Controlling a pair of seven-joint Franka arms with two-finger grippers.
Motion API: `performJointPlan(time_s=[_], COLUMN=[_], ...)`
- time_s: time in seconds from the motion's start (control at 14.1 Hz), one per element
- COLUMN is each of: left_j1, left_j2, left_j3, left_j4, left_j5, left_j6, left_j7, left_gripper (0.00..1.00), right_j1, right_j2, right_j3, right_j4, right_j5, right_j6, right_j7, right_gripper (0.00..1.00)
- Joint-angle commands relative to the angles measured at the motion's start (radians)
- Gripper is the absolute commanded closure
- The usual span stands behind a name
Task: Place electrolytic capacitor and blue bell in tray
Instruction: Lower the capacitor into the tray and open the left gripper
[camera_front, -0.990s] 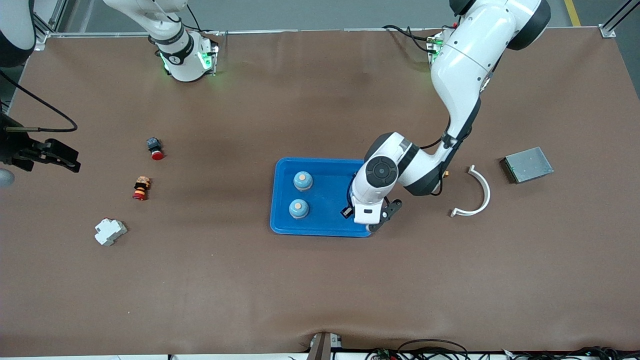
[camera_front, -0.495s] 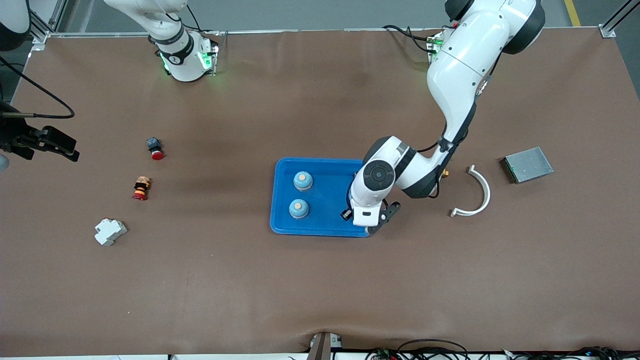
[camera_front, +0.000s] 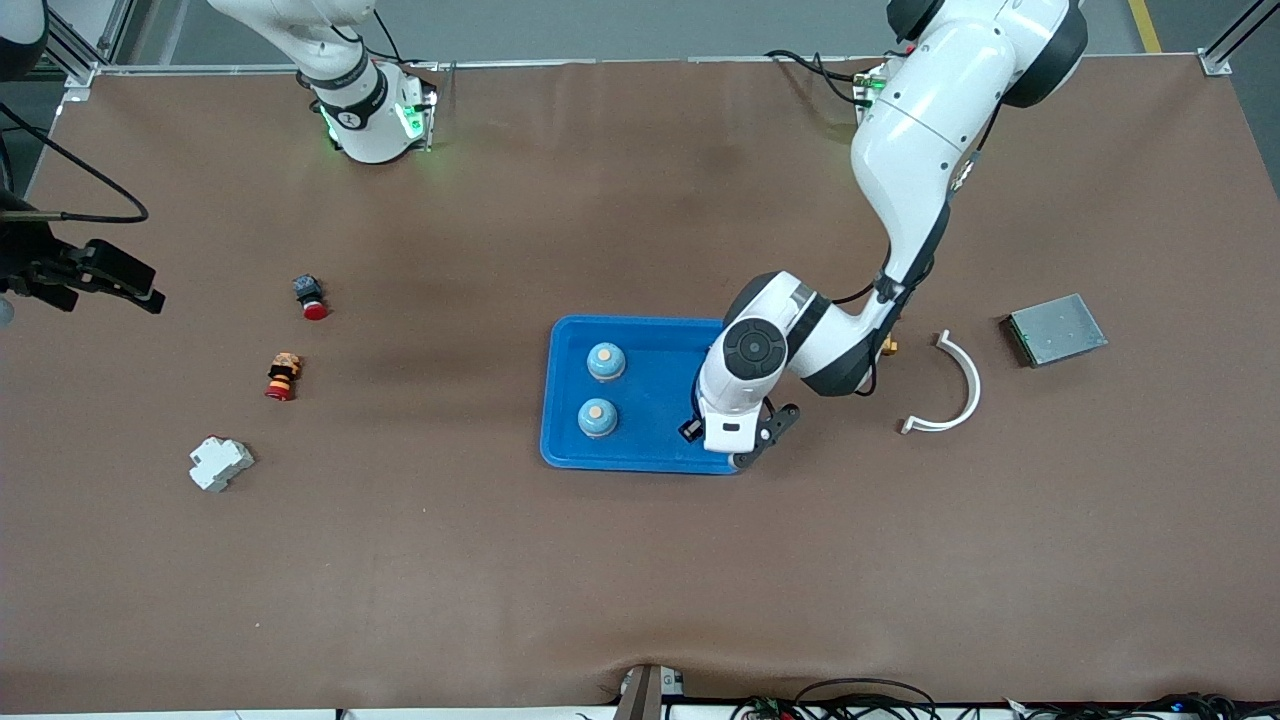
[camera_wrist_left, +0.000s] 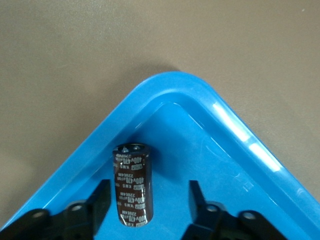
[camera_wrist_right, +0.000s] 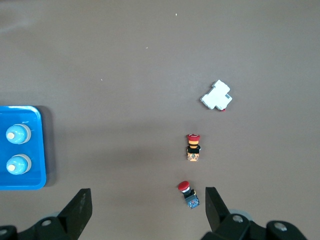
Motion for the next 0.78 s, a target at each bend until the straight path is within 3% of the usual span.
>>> performJointPlan(time_s=[0.0,0.42,0.71], left_j1=[-0.014,0.007,0.039], left_j2=[-0.006,-0.092,-0.167], left_j3=[0.013,0.011,0.01], left_j4=[0.017,0.018,0.017], left_j5=[0.017,0.022,0.008], left_j6=[-0.003,-0.175,-0.324], left_j7=[-0.02,-0.002,0.127], left_gripper=[0.0,0.0,0.0], right_j1=[-0.021,-0.016,0.001], right_j2=[-0.042,-0.048,-0.048], right_j3=[0.007,0.006,-0.003], right_j4=[-0.038,-0.038,-0.038], right_j5=[0.031,0.031,0.031], right_j6=[-0.014,-0.032,-0.031], right_j7=[0.003,0.003,0.003], right_gripper=[0.0,0.0,0.0])
